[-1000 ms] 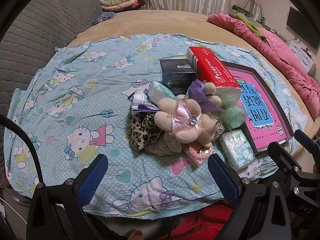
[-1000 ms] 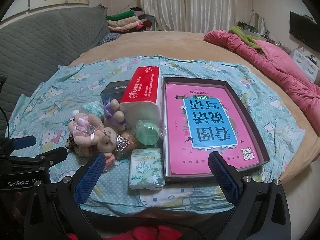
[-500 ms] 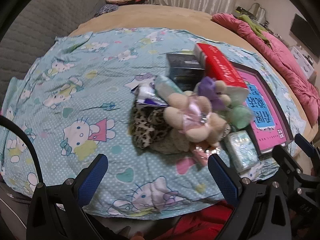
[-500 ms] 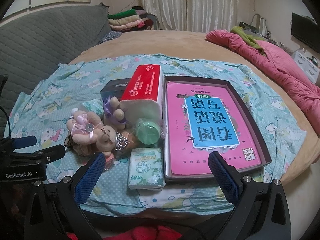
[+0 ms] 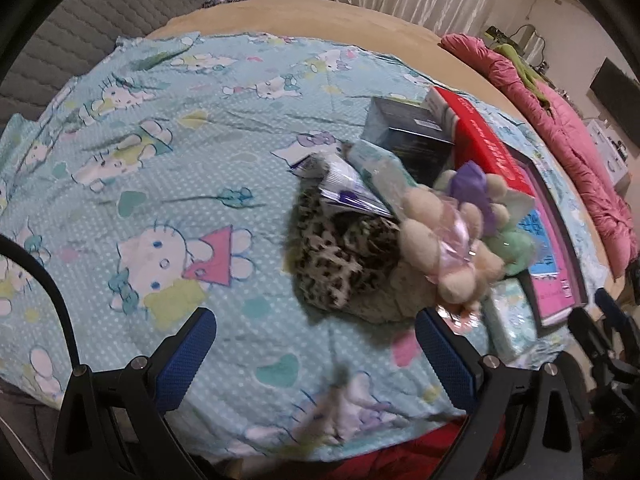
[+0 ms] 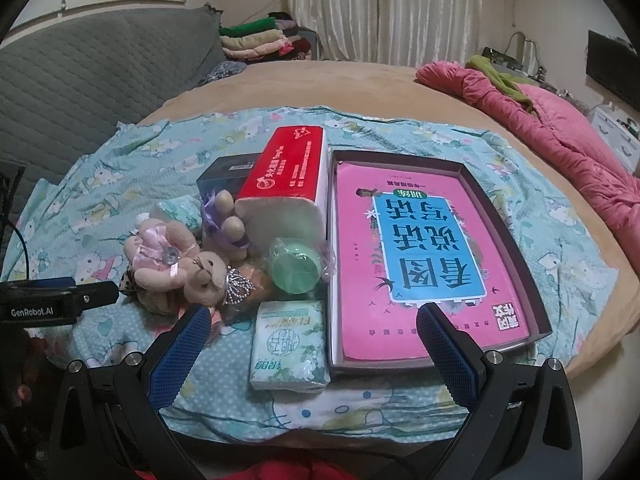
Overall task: Organize soft objects
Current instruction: 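Move both grippers toward the pile of items beside the pink book tray, then close left gripper on leopard-print cloth while right gripper closes on mint-green ball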
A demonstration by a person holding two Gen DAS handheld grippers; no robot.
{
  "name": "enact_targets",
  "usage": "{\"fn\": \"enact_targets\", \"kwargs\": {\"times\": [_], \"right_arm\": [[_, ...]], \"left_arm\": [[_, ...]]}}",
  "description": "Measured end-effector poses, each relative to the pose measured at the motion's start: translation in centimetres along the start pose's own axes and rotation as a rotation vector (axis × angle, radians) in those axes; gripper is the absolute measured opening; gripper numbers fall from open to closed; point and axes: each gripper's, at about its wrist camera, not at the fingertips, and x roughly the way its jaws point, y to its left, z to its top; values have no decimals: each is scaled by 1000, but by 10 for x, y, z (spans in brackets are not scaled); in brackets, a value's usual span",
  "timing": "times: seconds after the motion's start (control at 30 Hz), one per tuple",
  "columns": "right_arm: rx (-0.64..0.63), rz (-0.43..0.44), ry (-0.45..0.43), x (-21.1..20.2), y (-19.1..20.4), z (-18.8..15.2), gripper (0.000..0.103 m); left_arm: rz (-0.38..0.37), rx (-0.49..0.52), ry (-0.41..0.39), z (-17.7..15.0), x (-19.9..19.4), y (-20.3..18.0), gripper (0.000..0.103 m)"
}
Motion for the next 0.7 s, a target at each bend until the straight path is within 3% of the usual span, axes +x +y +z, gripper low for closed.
{"fn": "enact_targets", "kwargs": {"times": [0.3,0.7], "right_arm": [[-10,-13,-8,16,-1,6,103],[-72,-60,5,54,2,19,102]], "left_arm": [[-6,15,-12,16,21,8,88],[-153,0,-10,23,40,8,52]]}}
